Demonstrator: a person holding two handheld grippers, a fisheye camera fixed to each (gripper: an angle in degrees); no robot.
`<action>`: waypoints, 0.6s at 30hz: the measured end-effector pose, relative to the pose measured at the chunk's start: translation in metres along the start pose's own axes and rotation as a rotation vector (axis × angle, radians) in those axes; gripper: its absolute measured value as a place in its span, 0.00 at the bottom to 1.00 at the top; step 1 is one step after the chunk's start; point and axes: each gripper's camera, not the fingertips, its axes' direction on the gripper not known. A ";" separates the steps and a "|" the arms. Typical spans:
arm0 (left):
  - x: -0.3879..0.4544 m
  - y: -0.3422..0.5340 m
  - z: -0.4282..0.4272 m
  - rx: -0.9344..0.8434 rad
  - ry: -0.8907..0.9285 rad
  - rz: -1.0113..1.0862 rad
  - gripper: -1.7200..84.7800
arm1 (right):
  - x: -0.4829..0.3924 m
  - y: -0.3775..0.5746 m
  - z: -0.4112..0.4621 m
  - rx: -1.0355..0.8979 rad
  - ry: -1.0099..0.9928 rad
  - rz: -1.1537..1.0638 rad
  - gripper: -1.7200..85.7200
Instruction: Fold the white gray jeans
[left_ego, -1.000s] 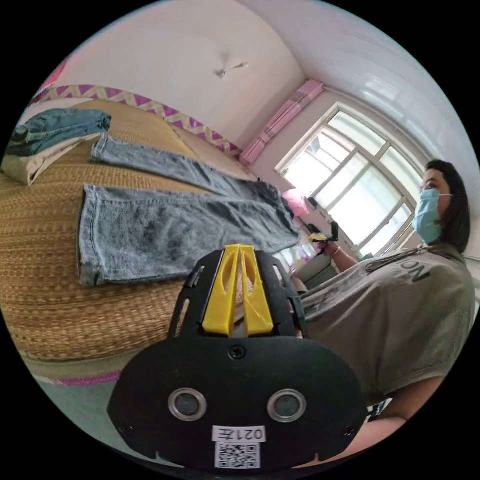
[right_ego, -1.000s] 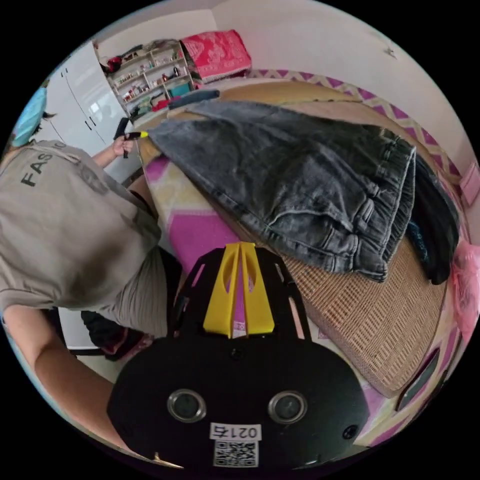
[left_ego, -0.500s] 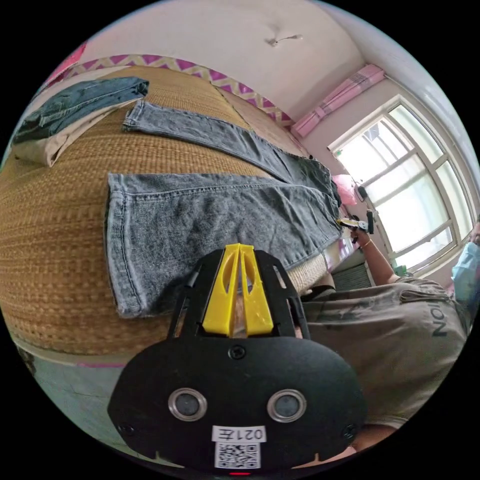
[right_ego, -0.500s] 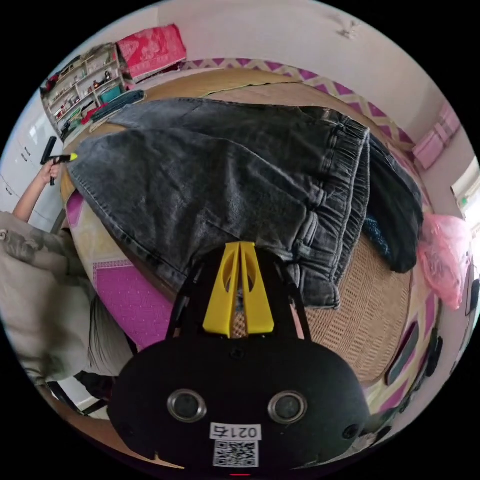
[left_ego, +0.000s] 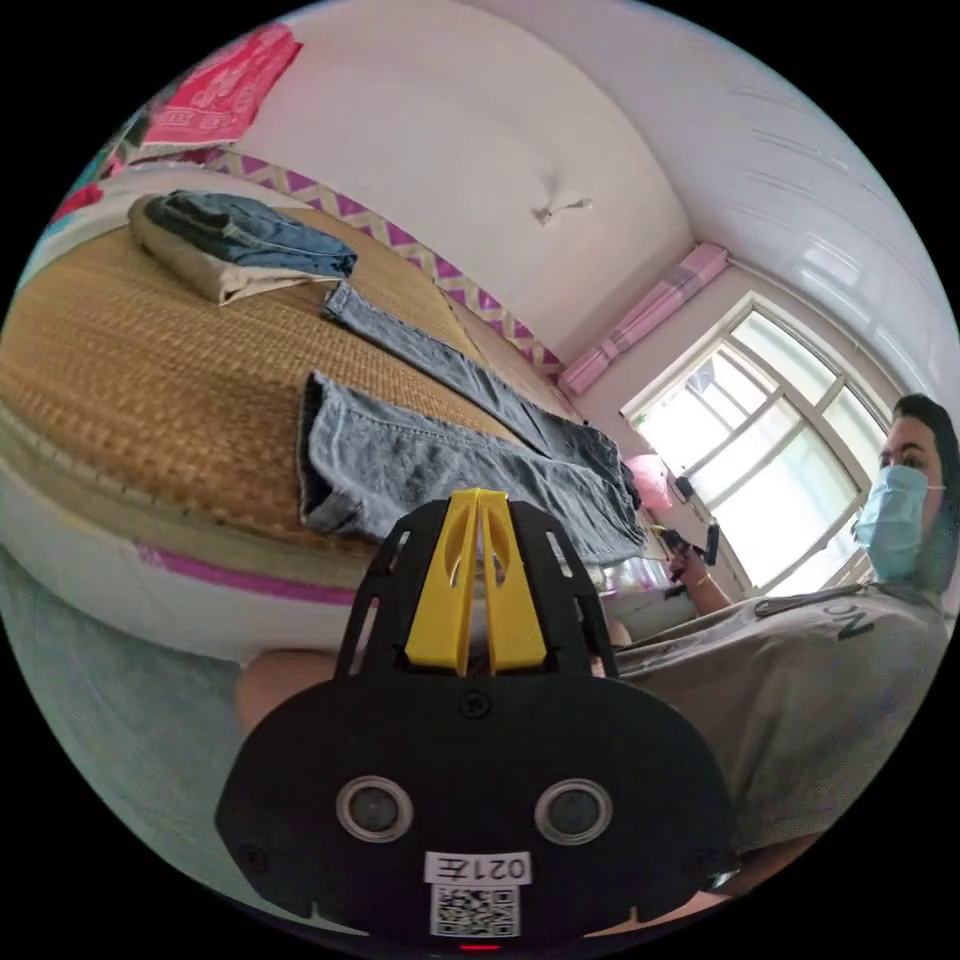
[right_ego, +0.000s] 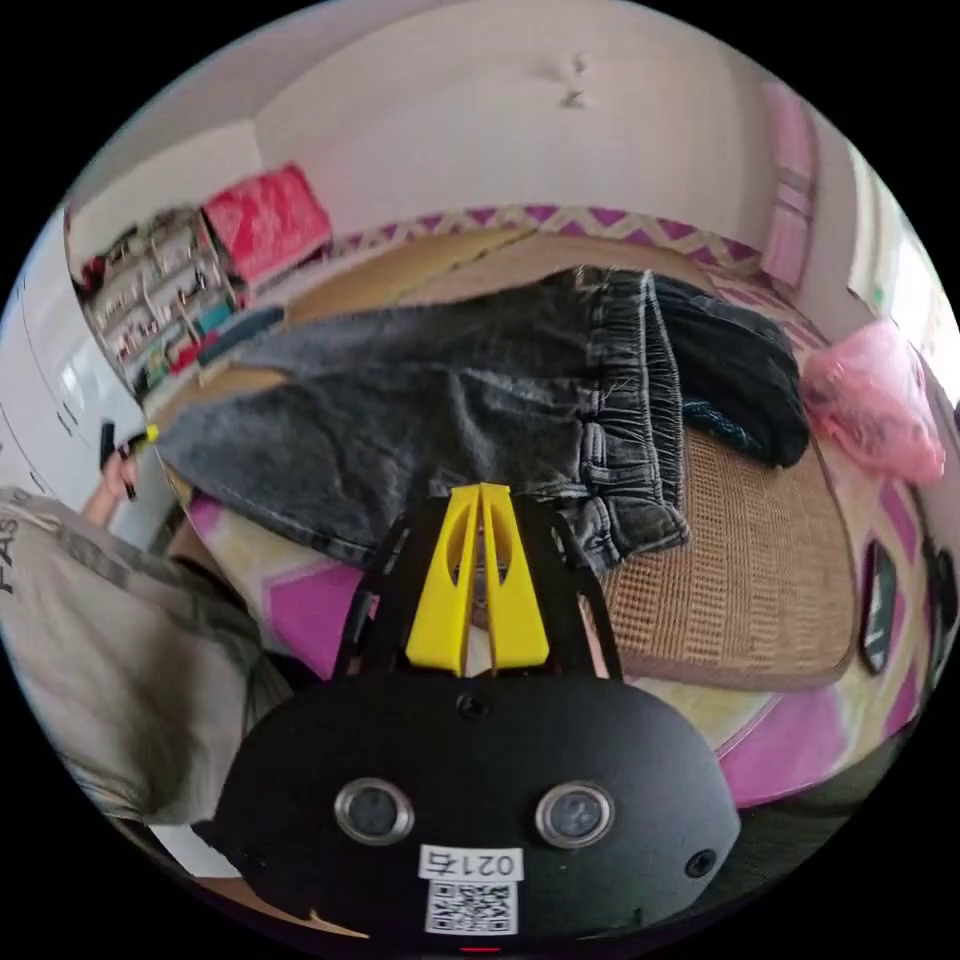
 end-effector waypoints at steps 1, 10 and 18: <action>-0.007 0.014 -0.010 0.033 -0.018 -0.061 0.02 | -0.005 0.018 -0.011 0.051 0.003 0.054 0.01; -0.052 0.089 -0.037 0.242 -0.051 -0.442 0.11 | -0.026 0.133 -0.030 0.214 -0.069 0.512 0.05; -0.062 0.098 -0.032 0.216 -0.075 -0.509 0.12 | -0.063 0.153 0.006 0.161 -0.129 0.644 0.10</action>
